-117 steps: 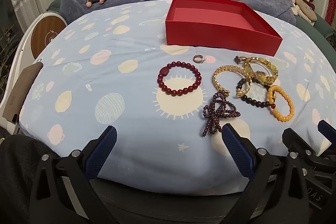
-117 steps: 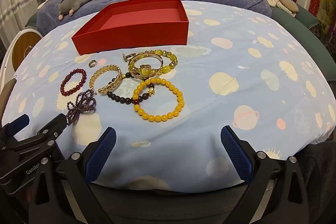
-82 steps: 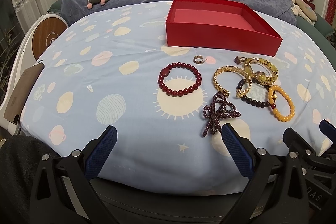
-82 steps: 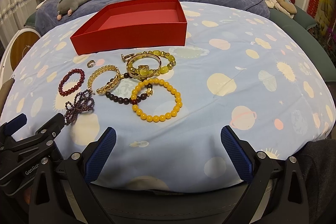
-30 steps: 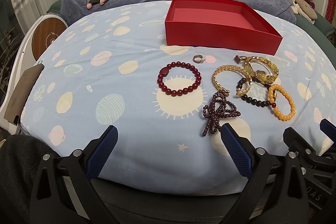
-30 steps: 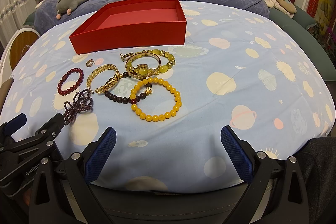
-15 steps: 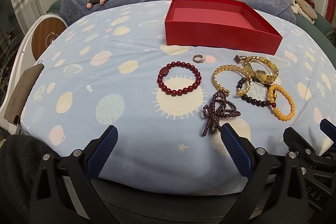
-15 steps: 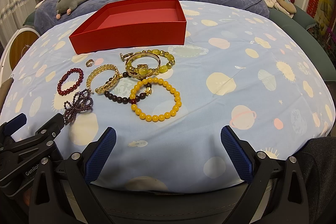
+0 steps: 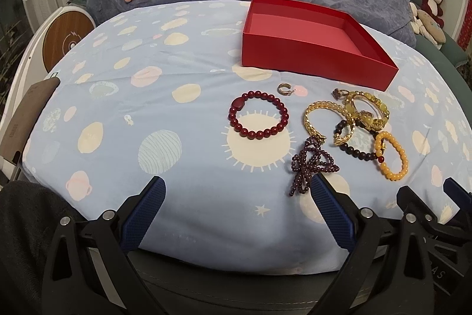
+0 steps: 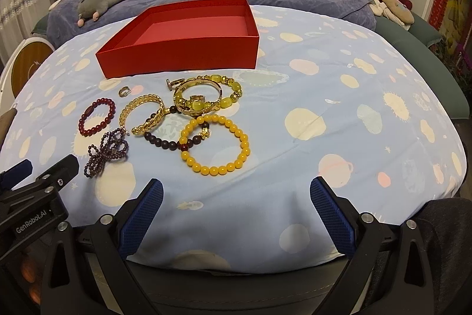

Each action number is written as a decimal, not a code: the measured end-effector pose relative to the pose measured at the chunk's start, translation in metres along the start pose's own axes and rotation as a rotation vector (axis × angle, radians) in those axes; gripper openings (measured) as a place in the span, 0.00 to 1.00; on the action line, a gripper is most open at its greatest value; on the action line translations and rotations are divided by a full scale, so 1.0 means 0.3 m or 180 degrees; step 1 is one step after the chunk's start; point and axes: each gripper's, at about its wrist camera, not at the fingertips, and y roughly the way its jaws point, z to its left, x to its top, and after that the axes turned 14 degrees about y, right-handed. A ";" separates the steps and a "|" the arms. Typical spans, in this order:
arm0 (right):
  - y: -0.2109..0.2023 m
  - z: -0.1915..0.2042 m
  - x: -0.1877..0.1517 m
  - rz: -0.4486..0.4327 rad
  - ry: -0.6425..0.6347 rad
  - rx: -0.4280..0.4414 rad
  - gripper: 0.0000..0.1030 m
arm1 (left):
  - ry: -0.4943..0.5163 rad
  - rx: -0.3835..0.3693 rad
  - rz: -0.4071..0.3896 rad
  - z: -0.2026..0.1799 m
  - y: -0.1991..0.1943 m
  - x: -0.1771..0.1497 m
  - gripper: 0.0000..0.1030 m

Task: Organize jewelry
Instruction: 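Grasp the dark red beaded bow with the left tool while the right tool grasps the yellow bead bracelet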

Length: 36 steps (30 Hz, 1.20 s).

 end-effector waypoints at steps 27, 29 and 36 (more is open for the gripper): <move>0.055 -0.021 0.069 0.0235 0.0061 0.0022 0.82 | 0.0280 -0.0569 0.0140 -0.082 0.075 0.053 0.09; 0.056 -0.021 0.076 0.0228 0.0079 0.0023 0.80 | 0.0251 -0.0568 0.0104 -0.070 0.066 0.054 0.09; 0.108 -0.024 0.109 0.0326 0.0117 -0.0019 0.62 | 0.0158 -0.0523 0.0084 -0.027 0.059 0.051 0.09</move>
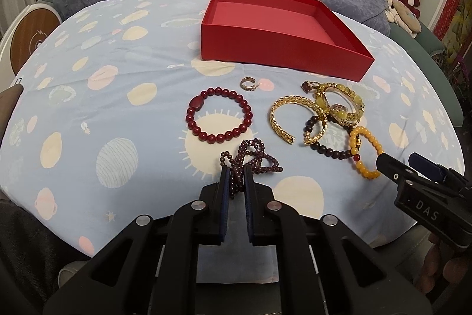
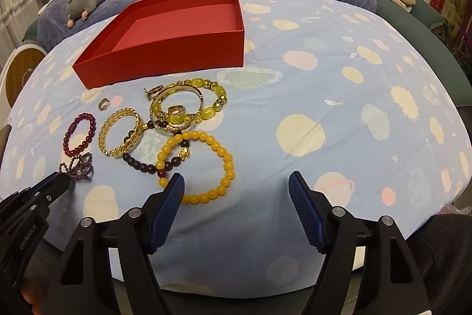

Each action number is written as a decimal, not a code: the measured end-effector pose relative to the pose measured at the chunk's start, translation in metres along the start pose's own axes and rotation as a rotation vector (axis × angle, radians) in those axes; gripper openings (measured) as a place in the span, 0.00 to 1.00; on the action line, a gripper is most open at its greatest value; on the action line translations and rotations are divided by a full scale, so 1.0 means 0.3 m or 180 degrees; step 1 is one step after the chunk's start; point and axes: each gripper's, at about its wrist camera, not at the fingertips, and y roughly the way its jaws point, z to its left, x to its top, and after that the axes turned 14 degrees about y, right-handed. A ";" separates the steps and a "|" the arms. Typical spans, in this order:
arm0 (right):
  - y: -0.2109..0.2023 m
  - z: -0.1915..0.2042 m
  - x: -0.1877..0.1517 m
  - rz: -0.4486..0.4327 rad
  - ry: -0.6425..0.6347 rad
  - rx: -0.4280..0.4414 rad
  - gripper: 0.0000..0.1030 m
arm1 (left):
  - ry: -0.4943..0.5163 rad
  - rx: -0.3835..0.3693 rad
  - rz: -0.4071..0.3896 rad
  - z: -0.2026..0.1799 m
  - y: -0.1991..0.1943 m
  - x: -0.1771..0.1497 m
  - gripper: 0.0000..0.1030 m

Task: Organize jewelry
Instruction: 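Grasp the dark red beaded bow with the left tool while the right tool grasps the yellow bead bracelet, then carry both held pieces into the red box and open both tools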

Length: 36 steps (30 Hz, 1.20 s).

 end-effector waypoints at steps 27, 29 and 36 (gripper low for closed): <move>-0.157 -0.010 0.110 -0.0051 -0.0098 0.0449 0.07 | 0.0079 -0.0104 -0.0156 0.030 -0.124 0.079 0.04; -0.181 0.008 0.152 -0.0098 -0.0163 0.0489 0.07 | 0.0110 -0.0121 -0.0192 0.035 -0.138 0.116 0.04; -0.203 0.040 0.187 -0.0151 -0.0248 0.0567 0.07 | 0.0070 -0.0200 -0.0133 0.067 -0.112 0.123 0.24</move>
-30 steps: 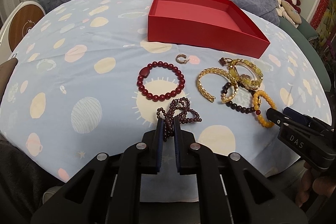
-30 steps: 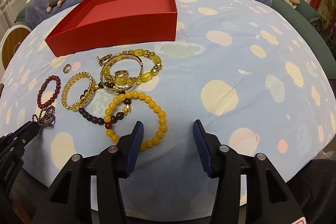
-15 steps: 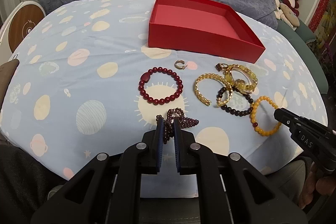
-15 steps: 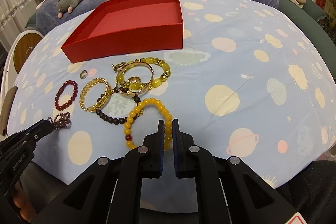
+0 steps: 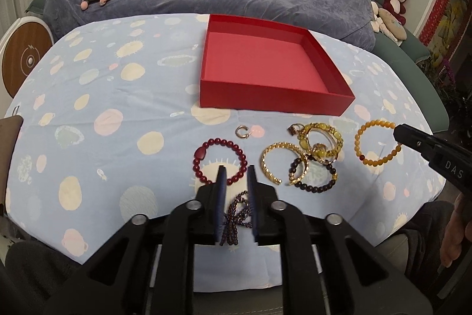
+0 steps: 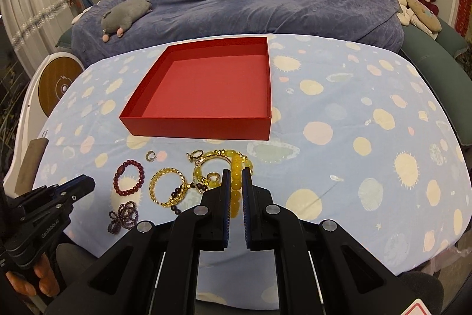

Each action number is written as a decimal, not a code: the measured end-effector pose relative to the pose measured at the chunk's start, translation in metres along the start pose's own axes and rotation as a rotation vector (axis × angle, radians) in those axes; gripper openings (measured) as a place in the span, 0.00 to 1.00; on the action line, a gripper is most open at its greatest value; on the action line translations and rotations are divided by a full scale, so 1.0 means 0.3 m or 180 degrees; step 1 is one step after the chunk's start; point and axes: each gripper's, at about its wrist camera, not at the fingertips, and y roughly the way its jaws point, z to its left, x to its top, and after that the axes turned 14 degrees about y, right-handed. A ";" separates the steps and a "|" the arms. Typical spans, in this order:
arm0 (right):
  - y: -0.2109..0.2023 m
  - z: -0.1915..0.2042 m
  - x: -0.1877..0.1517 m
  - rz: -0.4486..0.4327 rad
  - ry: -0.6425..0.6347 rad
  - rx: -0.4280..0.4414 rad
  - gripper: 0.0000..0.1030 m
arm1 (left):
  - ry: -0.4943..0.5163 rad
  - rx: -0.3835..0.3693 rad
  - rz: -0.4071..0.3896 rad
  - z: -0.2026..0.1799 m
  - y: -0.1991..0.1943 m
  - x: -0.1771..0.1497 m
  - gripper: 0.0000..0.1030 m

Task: Organize jewelry
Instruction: 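Carry both held pieces into the red box and open both tools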

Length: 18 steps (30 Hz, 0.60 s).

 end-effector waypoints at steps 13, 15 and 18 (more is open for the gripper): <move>0.052 -0.001 -0.098 0.0211 0.0104 0.0013 0.07 | -0.0136 -0.0195 0.0373 -0.015 0.154 -0.118 0.13; 0.056 -0.001 -0.099 0.0222 0.0112 0.0016 0.07 | -0.0125 -0.0202 0.0346 -0.018 0.150 -0.120 0.12; 0.054 0.000 -0.101 0.0228 0.0129 0.0023 0.07 | -0.0089 -0.0211 0.0316 -0.025 0.137 -0.114 0.06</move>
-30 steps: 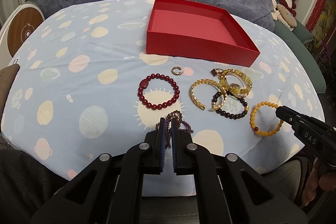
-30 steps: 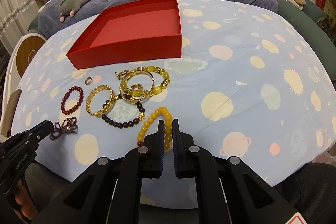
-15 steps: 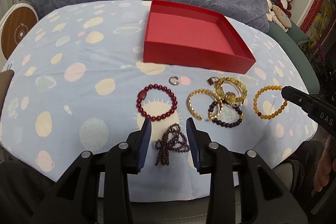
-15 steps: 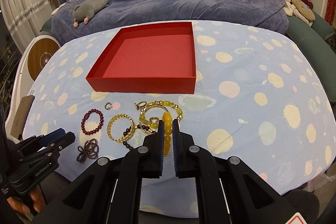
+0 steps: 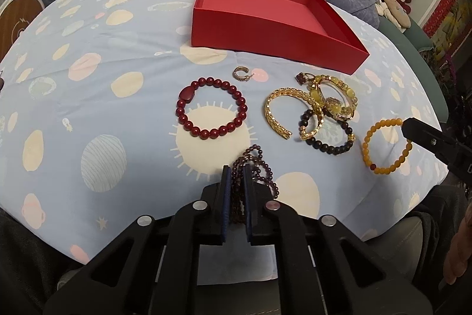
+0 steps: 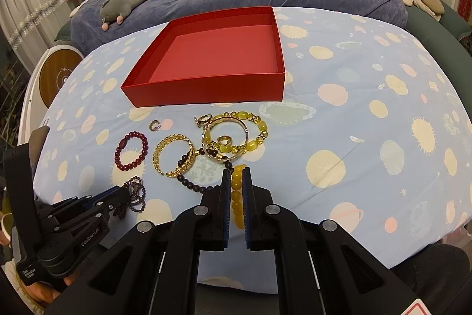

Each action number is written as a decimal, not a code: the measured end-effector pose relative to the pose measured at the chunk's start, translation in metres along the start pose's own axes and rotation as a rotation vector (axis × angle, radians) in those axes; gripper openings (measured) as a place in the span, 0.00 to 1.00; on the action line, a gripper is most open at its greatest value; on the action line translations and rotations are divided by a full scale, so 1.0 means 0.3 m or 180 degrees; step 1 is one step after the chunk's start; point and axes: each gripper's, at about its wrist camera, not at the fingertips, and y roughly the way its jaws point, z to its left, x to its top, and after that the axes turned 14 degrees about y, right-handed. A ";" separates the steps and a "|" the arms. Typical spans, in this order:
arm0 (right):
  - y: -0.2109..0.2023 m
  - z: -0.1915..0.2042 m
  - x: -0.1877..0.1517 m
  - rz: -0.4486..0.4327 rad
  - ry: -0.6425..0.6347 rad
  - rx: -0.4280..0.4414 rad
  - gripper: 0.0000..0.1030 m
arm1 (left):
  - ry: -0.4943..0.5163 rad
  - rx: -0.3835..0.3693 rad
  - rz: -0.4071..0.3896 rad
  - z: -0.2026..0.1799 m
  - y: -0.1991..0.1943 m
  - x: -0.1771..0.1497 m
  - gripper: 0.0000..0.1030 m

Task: Organize jewelry
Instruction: 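Carry both held pieces into the red box and open both tools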

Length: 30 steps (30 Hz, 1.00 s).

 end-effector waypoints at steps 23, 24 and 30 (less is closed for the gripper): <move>-0.055 0.101 0.383 -0.0217 -0.0021 0.0430 0.07 | 0.0269 -0.0048 -0.0667 0.060 -0.262 0.496 0.03; -0.038 0.110 0.419 -0.0201 -0.0017 0.0459 0.07 | 0.0284 -0.0064 -0.0689 0.065 -0.253 0.540 0.03; 0.121 0.167 0.647 -0.0057 0.0078 0.0664 0.07 | 0.0337 -0.0069 -0.0658 0.091 -0.093 0.780 0.03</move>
